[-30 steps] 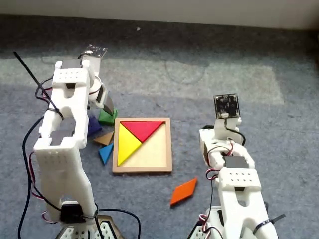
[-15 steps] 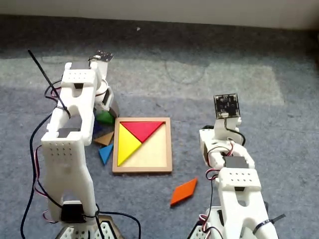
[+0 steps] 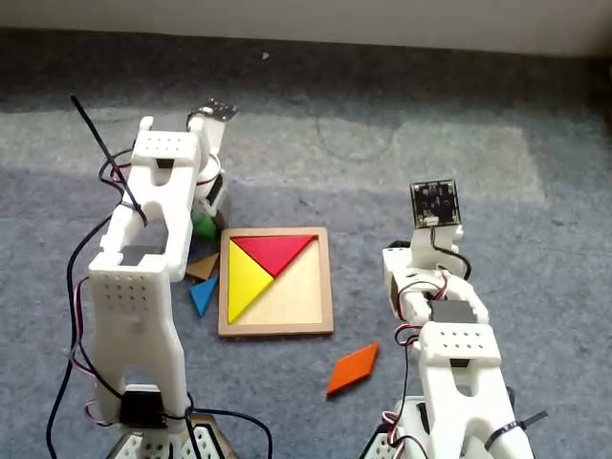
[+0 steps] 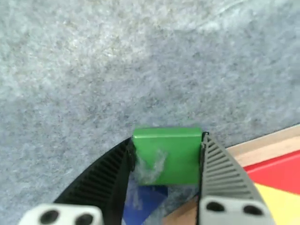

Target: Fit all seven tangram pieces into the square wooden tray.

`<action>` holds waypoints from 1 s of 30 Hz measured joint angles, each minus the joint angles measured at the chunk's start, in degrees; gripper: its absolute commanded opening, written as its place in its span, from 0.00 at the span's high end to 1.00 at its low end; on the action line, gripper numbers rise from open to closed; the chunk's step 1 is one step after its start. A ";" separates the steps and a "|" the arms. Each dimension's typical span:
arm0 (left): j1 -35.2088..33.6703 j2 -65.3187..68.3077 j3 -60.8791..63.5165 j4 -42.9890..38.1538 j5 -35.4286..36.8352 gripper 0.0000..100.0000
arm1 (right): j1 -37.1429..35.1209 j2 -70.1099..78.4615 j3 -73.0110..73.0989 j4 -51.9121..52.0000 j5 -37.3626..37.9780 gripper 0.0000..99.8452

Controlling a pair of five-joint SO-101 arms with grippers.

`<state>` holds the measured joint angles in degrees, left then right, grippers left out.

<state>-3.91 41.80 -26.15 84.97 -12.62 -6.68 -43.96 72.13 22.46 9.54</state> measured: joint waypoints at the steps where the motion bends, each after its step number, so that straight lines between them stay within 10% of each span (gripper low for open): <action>1: 0.35 -0.97 0.09 0.97 0.00 0.85 | 0.00 0.00 0.00 0.00 0.00 0.99; 19: 13.80 -19.43 8.88 13.10 -0.70 0.85 | 6.59 0.00 0.00 0.00 -2.20 0.99; 30: 25.41 -35.96 33.93 2.11 4.84 0.85 | 10.29 0.00 0.00 -0.18 -5.36 0.99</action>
<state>21.49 5.85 7.78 87.08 -7.78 3.60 -43.96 72.13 22.29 4.18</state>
